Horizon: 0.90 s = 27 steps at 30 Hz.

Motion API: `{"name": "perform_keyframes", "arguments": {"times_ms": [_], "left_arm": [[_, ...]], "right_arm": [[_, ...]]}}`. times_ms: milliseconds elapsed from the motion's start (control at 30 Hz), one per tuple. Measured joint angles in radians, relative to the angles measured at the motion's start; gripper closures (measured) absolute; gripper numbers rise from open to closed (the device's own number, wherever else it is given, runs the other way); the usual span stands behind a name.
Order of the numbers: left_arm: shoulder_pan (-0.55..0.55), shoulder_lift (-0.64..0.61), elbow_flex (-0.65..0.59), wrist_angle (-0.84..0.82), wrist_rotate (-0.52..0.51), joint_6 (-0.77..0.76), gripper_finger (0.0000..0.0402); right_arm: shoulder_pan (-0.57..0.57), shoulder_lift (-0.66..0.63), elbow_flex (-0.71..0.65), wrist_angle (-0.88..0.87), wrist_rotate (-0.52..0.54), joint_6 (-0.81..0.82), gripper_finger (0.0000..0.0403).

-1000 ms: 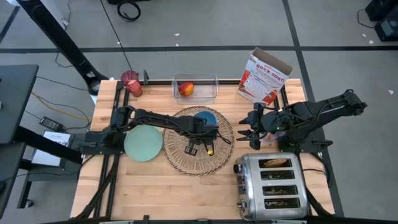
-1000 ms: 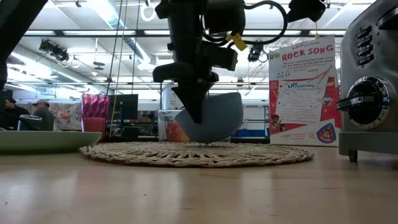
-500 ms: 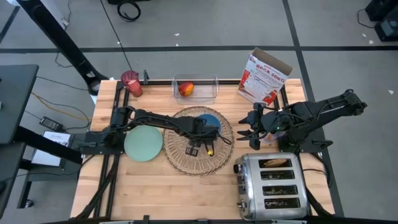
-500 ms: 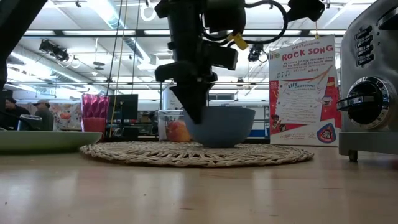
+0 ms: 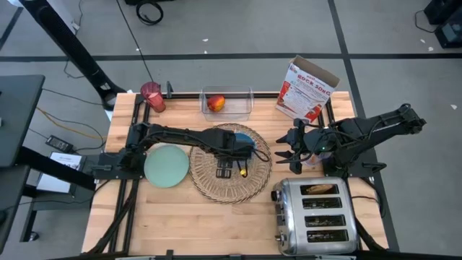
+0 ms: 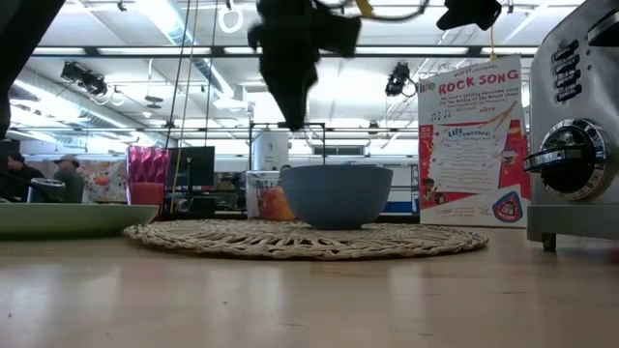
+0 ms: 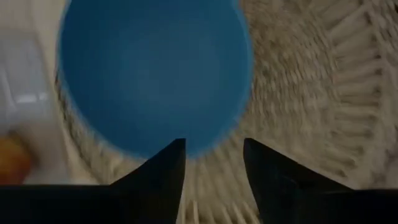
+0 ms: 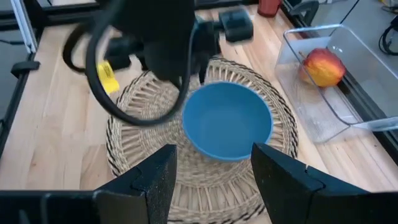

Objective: Arrange a breakfast setting
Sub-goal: Put the green plate on the table mat

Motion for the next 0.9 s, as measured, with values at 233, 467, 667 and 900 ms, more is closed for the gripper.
{"name": "perform_keyframes", "arguments": {"times_ms": [233,467,667,900], "left_arm": [[-0.051,-0.071,0.028,-0.270,0.126,-0.330,0.0221],[-0.168,-0.179,-0.280,-0.222,0.267,-0.664,0.0221],[-0.207,-0.287,-0.614,-0.063,0.277,-0.867,0.0221],[-0.197,-0.427,-0.881,0.166,0.273,-0.962,0.0221]], "right_arm": [[-0.001,0.000,0.000,-0.001,-0.001,-0.007,0.0189],[-0.001,0.000,0.000,-0.001,-0.013,-0.038,0.0189],[0.000,0.000,0.000,-0.001,-0.023,-0.042,0.0189],[0.000,0.000,0.000,-0.001,-0.041,-0.037,0.0189]]}}
